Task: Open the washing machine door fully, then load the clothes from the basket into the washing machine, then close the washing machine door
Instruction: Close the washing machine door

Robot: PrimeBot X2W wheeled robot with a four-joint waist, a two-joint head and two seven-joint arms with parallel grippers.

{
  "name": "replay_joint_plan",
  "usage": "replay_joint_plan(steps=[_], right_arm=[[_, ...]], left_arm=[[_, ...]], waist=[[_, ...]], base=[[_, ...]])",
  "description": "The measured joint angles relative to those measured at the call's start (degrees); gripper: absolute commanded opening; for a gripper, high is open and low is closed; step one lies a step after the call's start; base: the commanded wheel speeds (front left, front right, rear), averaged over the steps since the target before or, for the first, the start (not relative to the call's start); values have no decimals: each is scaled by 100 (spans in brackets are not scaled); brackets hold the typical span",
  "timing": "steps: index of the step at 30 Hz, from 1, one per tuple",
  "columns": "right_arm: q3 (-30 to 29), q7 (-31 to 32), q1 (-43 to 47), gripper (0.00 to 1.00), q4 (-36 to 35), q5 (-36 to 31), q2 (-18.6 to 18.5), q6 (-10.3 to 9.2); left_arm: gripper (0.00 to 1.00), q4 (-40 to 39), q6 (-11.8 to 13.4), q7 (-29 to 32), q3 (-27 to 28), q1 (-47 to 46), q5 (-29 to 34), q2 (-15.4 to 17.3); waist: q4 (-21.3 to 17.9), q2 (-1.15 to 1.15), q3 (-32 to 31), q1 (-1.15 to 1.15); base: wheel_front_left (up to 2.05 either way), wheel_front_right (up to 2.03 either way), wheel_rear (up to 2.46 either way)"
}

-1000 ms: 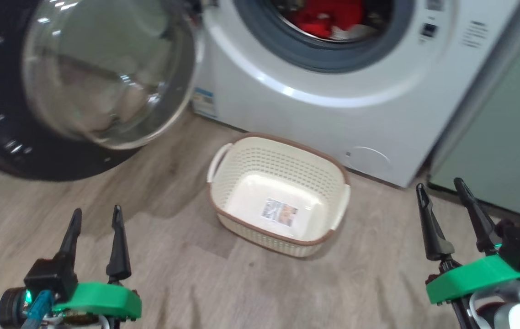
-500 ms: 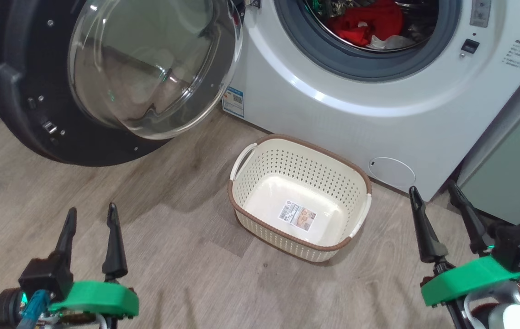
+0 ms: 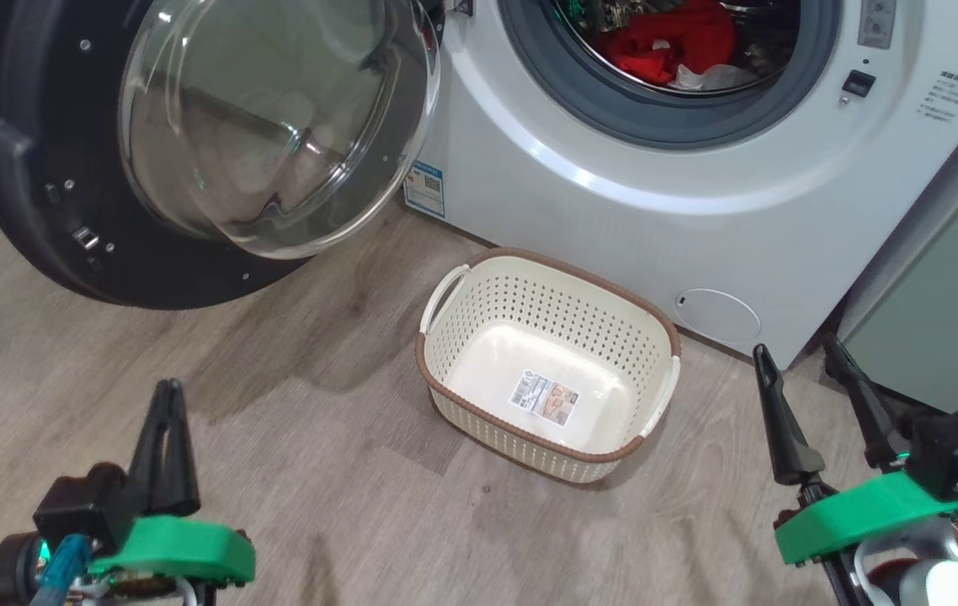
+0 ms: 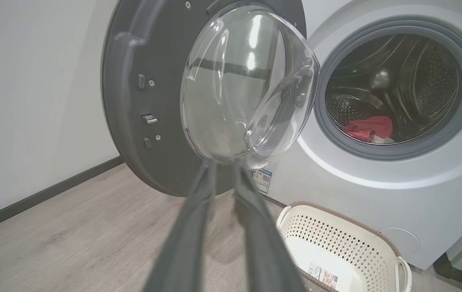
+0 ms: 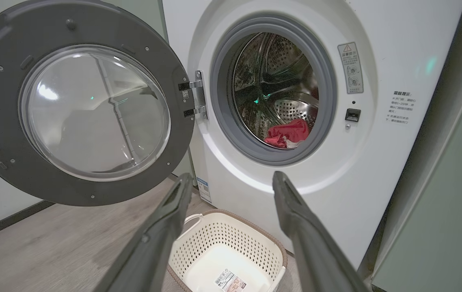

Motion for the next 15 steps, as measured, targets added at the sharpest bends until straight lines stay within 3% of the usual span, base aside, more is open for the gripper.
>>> replay_joint_plan(steps=[10,15], right_arm=[[-5,0,1,100,-3,3,0,0],[-18,22,2,100,-41,-2,0,0]], left_arm=[[0,-55,8,0,108,36,-26,-4],[0,-570,-115,-1,474,-4,-291,-44]], waist=[[56,0,7,0],[70,0,45,0]], base=[[0,0,0],[0,0,0]])
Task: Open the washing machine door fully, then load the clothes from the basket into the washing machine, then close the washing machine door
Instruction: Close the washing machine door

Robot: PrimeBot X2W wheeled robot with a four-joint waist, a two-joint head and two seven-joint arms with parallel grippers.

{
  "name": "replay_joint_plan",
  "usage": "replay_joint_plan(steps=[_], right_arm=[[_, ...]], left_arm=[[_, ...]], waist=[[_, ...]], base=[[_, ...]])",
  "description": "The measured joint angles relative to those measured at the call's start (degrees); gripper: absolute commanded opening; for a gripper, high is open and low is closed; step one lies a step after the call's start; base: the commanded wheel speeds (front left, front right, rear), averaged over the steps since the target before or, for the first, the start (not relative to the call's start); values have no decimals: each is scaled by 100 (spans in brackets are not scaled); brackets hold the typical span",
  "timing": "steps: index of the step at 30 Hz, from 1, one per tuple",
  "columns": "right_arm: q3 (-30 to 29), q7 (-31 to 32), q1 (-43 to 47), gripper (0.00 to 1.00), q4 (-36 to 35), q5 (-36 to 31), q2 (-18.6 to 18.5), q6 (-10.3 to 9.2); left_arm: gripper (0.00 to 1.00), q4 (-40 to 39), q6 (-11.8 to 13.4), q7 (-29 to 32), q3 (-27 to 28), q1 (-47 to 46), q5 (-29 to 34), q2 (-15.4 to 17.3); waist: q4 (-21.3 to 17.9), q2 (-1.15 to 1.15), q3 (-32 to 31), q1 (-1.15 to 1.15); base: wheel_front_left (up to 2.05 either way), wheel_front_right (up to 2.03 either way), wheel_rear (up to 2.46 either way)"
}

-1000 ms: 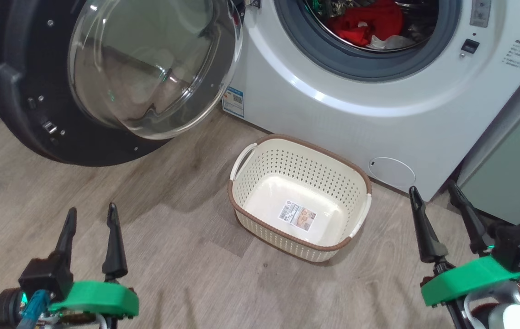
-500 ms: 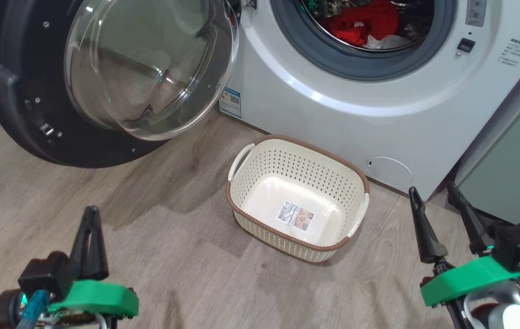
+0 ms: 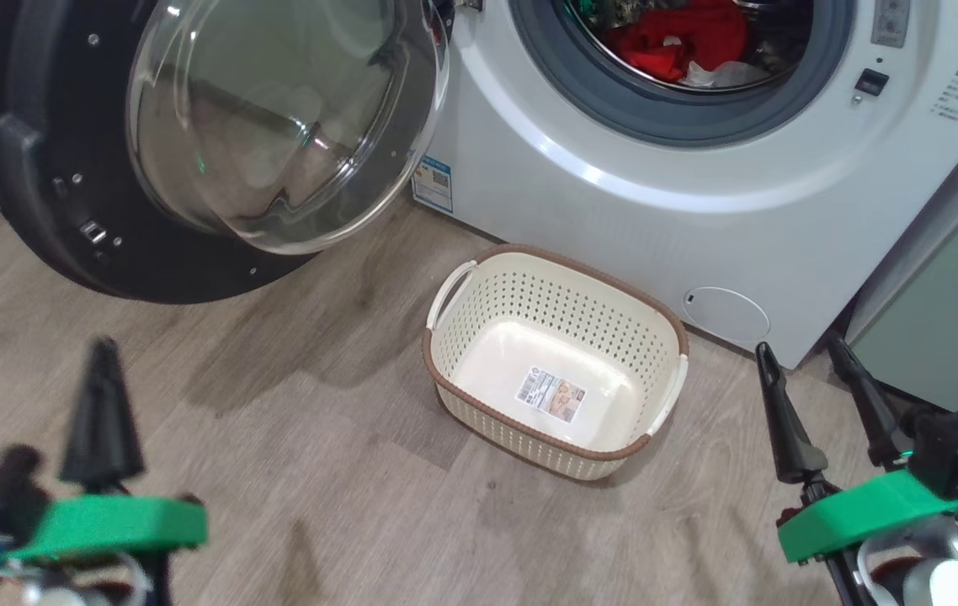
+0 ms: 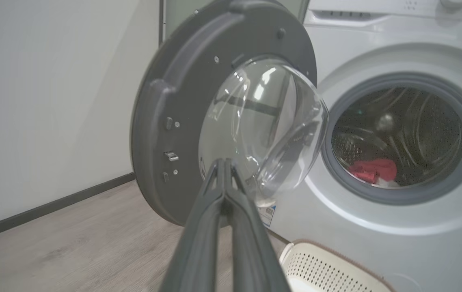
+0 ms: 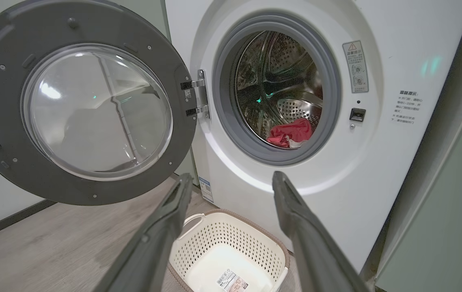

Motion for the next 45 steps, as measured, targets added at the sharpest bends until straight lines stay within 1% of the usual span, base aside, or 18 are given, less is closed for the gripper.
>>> replay_joint_plan(steps=[2,6,8,10,11,14,17,19,21,24,27,31,33,38,42,43,45], right_arm=[[-13,30,-1,100,-41,-18,0,0],[-42,42,-2,100,-104,-46,0,0],[-67,88,-3,100,-151,-74,0,0],[-85,91,-4,100,-188,-107,0,0],[-87,108,-7,100,-211,-121,0,0],[-82,142,-24,100,-285,-146,0,0],[-86,181,-37,100,-371,-189,0,0],[-80,209,-68,100,-403,-197,0,0],[-90,216,-138,100,-439,-197,0,0],[-83,234,-223,100,-471,-234,0,0],[-73,259,-283,100,-504,-263,-1,0],[-52,292,-393,100,-536,-323,-1,0],[-30,334,-447,100,-549,-357,-1,0],[-18,376,-523,100,-603,-408,-2,0],[-19,394,-549,100,-616,-423,-2,0],[-14,438,-602,100,-644,-454,-2,0],[-14,443,-616,100,-677,-463,-3,0]], left_arm=[[0,-287,-193,-7,252,-119,-323,-25],[0,-768,-737,-34,922,-641,-1358,-62],[0,-842,-1017,-35,1267,-1010,-2011,16],[0,-836,-1246,122,1634,-1428,-2710,154],[0,-792,-1319,200,1819,-1660,-3072,227],[0,-400,-1445,588,2343,-2430,-4118,543],[0,293,-1438,1022,2787,-3131,-4986,887],[0,869,-1381,1259,3034,-3507,-5410,1127],[0,1497,-1285,1449,3182,-3773,-5584,1390],[0,2488,-1209,1753,3267,-4081,-5825,1655],[0,3368,-1127,1983,3290,-4311,-5972,1820],[0,4296,-1138,2214,3306,-4528,-6056,1989],[0,4673,-1156,2280,3311,-4630,-6111,2035],[0,5381,-1334,2435,3220,-4726,-6110,2111],[0,5680,-1451,2632,3147,-4751,-6136,2108],[0,5825,-1547,2739,3112,-4763,-6139,2097],[0,5907,-1586,2777,3111,-4786,-6167,2091]], waist=[[8,0,24,0],[26,0,96,0],[37,0,142,0],[43,0,196,0],[43,0,225,0],[21,0,309,0],[-33,0,393,0],[-86,0,451,0],[-136,0,517,0],[-222,0,612,0],[-308,0,711,0],[-421,0,855,1],[-471,0,928,1],[-570,0,1080,1],[-601,0,1152,0],[-618,0,1198,1],[-625,0,1223,1]], base=[[0,0,0],[0,0,0],[0,0,0],[0,0,0],[0,0,0],[0,0,0],[0,0,0],[0,0,0],[0,0,0],[0,0,0],[0,0,0],[0,0,0],[0,0,0],[0,0,0],[0,0,0],[0,0,0],[0,0,0]])
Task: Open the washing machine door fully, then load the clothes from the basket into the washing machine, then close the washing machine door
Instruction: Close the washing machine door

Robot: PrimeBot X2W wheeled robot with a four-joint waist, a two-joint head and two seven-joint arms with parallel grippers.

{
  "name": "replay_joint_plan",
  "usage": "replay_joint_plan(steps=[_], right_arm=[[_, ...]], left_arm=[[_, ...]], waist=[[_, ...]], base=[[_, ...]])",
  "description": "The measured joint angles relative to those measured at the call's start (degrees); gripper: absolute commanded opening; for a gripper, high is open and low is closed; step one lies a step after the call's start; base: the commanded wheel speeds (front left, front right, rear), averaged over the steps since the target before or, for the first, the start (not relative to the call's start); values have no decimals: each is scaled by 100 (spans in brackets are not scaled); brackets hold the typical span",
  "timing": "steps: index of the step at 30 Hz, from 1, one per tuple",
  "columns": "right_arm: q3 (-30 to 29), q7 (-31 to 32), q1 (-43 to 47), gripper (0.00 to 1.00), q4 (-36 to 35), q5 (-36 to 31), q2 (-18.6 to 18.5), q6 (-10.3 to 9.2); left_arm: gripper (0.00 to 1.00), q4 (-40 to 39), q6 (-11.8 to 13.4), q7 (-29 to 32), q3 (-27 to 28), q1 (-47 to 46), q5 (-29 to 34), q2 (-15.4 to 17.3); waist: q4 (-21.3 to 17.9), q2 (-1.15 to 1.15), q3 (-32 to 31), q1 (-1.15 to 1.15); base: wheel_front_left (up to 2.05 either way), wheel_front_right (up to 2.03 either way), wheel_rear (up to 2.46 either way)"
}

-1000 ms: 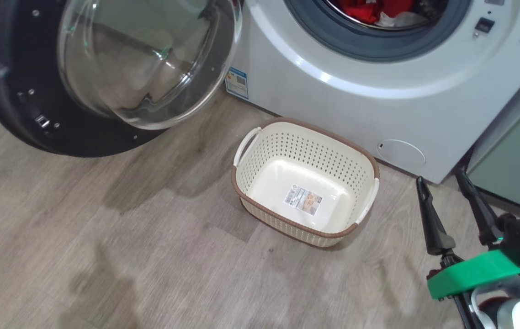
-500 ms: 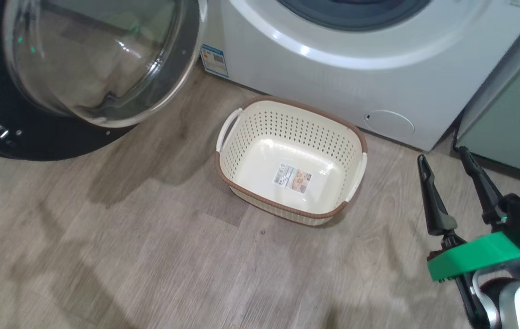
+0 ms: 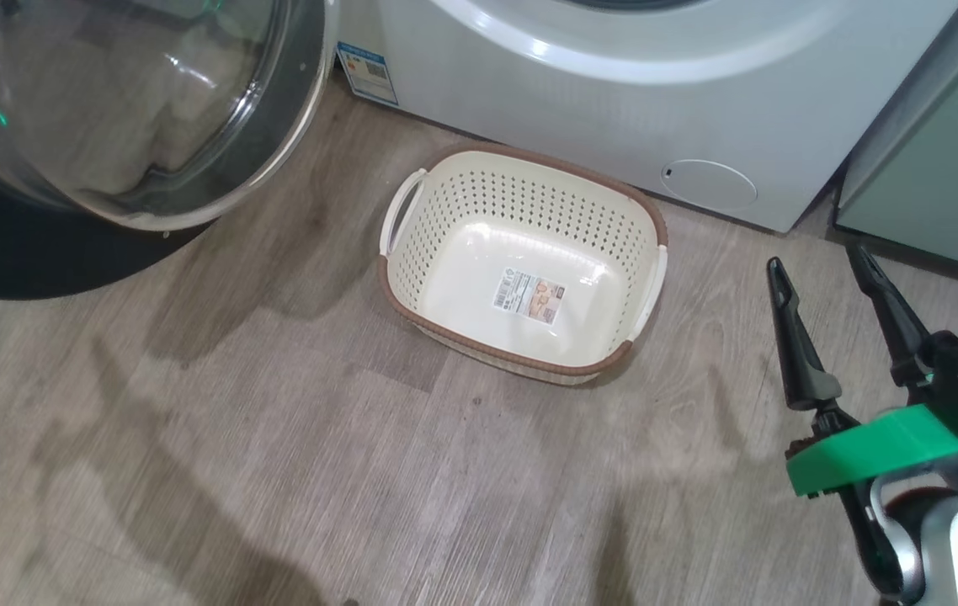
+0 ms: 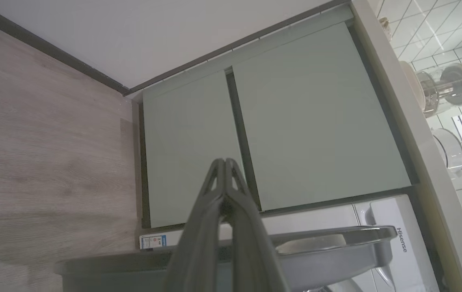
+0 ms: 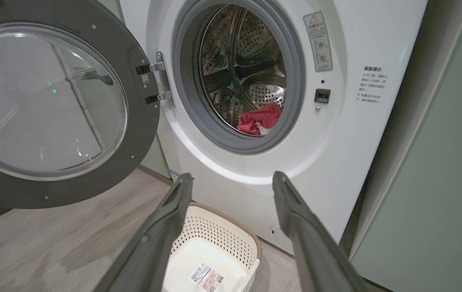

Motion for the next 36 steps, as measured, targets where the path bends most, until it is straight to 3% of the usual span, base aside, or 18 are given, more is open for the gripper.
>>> replay_joint_plan(steps=[8,21,36], right_arm=[[27,102,-103,100,-88,-81,-1,0],[32,192,-104,100,-182,-89,-2,0],[5,191,-95,100,-204,-86,-2,0]], left_arm=[[0,307,-250,342,-85,-193,-97,-102],[0,487,-315,859,-182,-191,-208,-190],[0,-244,-316,2054,-200,341,-673,-296]], waist=[[-50,0,155,0],[-99,0,241,-1],[-89,0,110,-1]], base=[[0,0,0],[0,0,0],[0,0,0]])
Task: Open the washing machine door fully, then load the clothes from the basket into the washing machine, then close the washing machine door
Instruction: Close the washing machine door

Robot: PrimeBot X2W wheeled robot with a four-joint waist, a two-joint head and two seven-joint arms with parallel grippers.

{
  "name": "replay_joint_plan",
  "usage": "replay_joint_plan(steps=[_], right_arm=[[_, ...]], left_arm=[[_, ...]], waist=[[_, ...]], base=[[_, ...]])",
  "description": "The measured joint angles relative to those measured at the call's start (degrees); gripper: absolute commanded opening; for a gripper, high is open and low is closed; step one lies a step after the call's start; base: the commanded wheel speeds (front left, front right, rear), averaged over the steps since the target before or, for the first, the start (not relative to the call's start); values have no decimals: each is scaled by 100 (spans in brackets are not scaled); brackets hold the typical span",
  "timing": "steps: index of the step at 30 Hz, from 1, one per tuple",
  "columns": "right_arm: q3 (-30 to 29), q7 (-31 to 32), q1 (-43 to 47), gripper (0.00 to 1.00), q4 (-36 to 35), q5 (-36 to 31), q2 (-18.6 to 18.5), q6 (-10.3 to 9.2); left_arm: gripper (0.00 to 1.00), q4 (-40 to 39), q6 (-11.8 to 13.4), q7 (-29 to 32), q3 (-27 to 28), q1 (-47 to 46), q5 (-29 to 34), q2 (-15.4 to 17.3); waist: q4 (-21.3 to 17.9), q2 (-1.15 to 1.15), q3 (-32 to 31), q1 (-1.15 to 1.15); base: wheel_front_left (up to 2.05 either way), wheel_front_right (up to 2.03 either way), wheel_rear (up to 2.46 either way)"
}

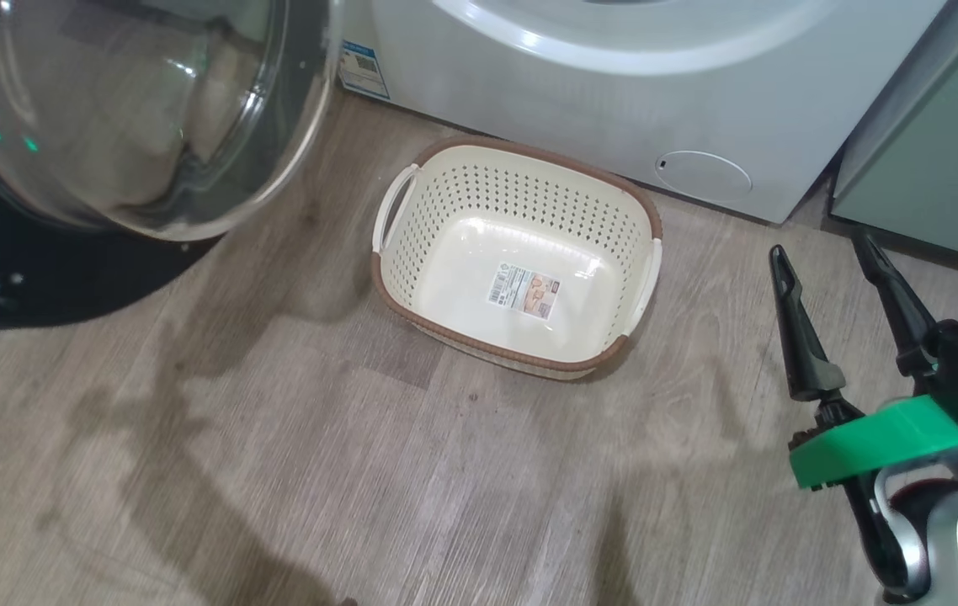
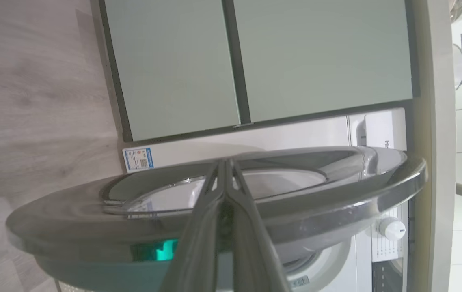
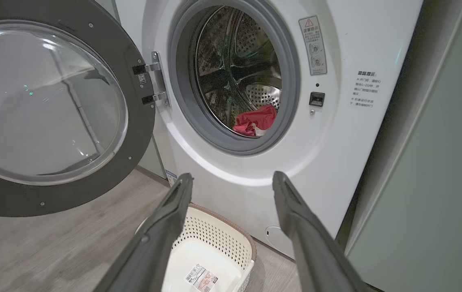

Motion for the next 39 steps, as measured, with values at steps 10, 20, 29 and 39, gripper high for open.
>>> replay_joint_plan(steps=[10,20,29,39], right_arm=[[1,-60,1,100,44,60,0,0],[-13,-202,1,100,105,162,0,0],[-43,-391,-8,100,224,290,0,0],[-35,-669,-64,100,424,414,0,0]], left_arm=[[0,-765,-1,788,-110,641,-229,-172],[0,-1828,-1,1429,-70,1281,-504,-455],[0,-2761,-1,1891,-96,1735,-687,-651],[0,-3872,-43,2308,-140,2302,-893,-887]], waist=[[-39,0,-92,0],[-196,0,-98,0],[-477,0,-9,0],[-1015,0,70,0]], base=[[0,0,0],[0,0,0],[0,0,0],[0,0,0]])
